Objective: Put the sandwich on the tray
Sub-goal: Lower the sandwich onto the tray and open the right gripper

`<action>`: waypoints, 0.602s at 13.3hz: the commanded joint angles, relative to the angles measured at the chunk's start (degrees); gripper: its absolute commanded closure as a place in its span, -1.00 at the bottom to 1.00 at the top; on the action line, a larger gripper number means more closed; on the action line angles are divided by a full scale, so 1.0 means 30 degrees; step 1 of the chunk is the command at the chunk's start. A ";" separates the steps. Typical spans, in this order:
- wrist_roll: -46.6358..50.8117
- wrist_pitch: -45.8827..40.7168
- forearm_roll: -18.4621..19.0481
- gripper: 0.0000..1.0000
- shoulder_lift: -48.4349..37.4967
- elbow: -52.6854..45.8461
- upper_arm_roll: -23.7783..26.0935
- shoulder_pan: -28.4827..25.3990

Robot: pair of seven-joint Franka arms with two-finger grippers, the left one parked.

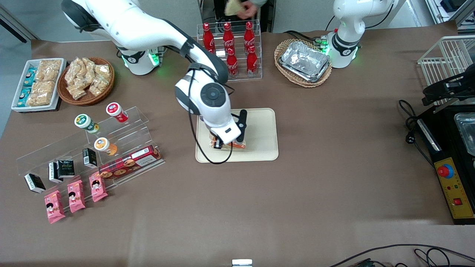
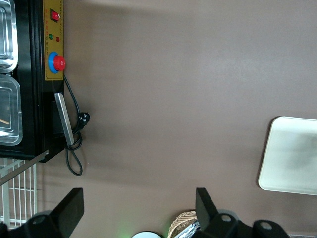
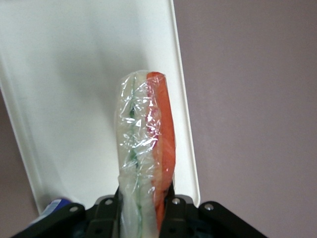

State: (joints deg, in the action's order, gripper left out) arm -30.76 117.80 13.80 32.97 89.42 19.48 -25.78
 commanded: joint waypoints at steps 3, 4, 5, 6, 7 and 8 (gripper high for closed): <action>0.1084 0.1804 0.1112 0.39 0.1929 -0.0715 -0.0018 -0.0665; 0.1085 0.2127 0.1200 0.39 0.2163 -0.0686 -0.0047 -0.0666; 0.1172 0.2275 0.1316 0.39 0.2282 -0.0685 -0.0047 -0.0695; 0.1608 0.2277 0.1608 0.37 0.2283 -0.0656 -0.0047 -0.0840; 0.1815 0.2480 0.1785 0.37 0.2370 -0.0656 -0.0047 -0.0899; 0.2020 0.2801 0.1902 0.34 0.2545 -0.0656 -0.0047 -0.0929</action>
State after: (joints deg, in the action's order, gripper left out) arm -27.39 124.62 17.12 38.80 89.38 19.16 -27.83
